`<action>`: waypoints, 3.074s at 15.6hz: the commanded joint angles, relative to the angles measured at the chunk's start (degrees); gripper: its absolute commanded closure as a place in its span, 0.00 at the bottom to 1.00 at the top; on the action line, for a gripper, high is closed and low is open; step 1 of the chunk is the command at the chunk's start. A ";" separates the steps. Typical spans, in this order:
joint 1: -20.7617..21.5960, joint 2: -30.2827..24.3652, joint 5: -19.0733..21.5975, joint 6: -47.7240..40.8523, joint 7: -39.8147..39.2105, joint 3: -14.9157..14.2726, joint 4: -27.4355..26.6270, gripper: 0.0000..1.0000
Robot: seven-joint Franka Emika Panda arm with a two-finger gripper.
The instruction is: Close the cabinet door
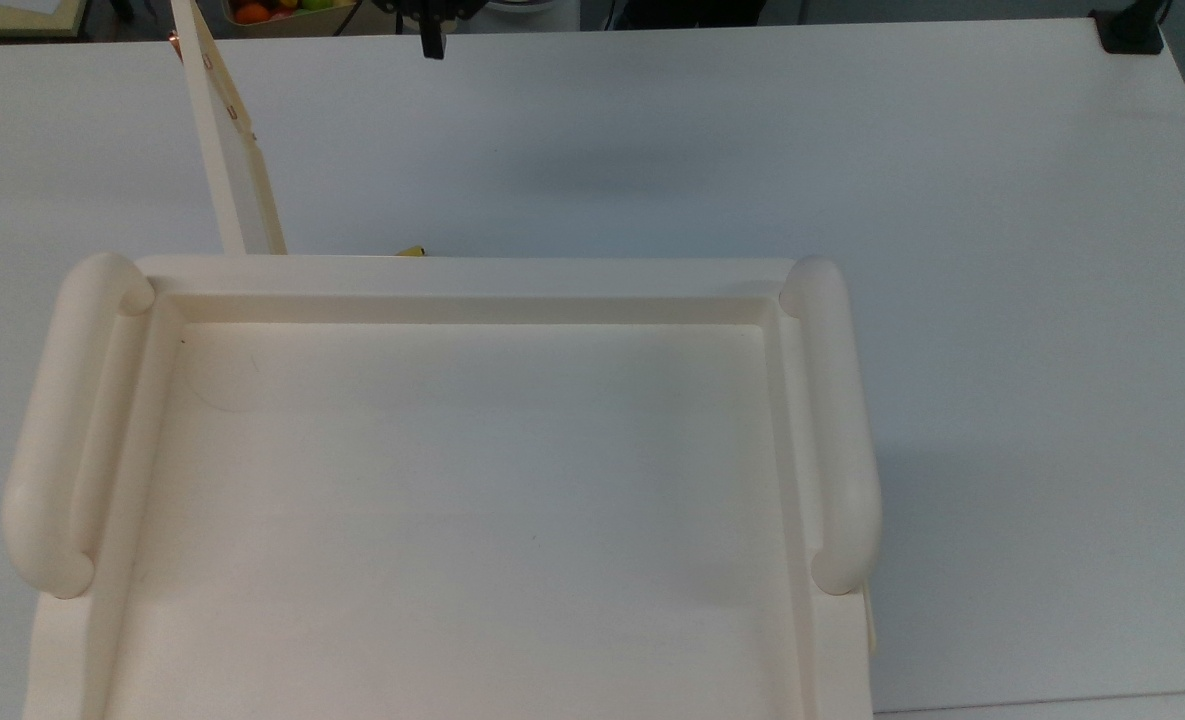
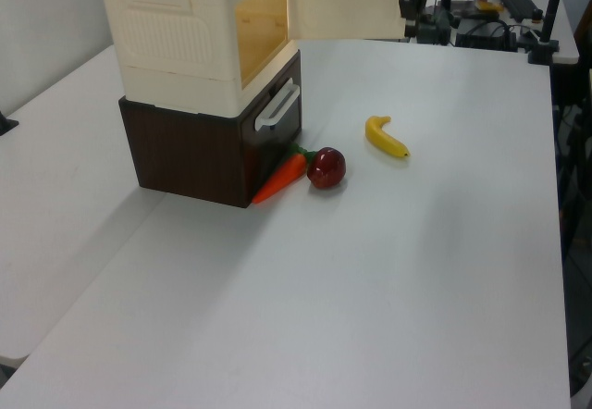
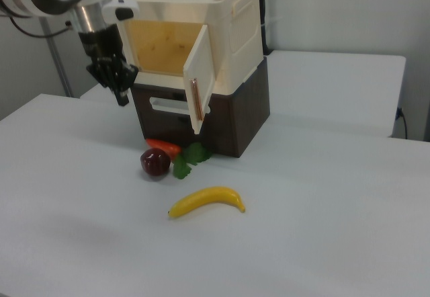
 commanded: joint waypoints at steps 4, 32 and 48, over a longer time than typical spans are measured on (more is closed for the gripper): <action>-3.34 -0.11 4.68 4.61 -0.18 -3.73 9.63 1.00; 2.72 5.07 10.23 21.95 13.97 -4.00 6.99 1.00; 5.88 6.66 4.09 20.55 7.74 -3.92 0.58 1.00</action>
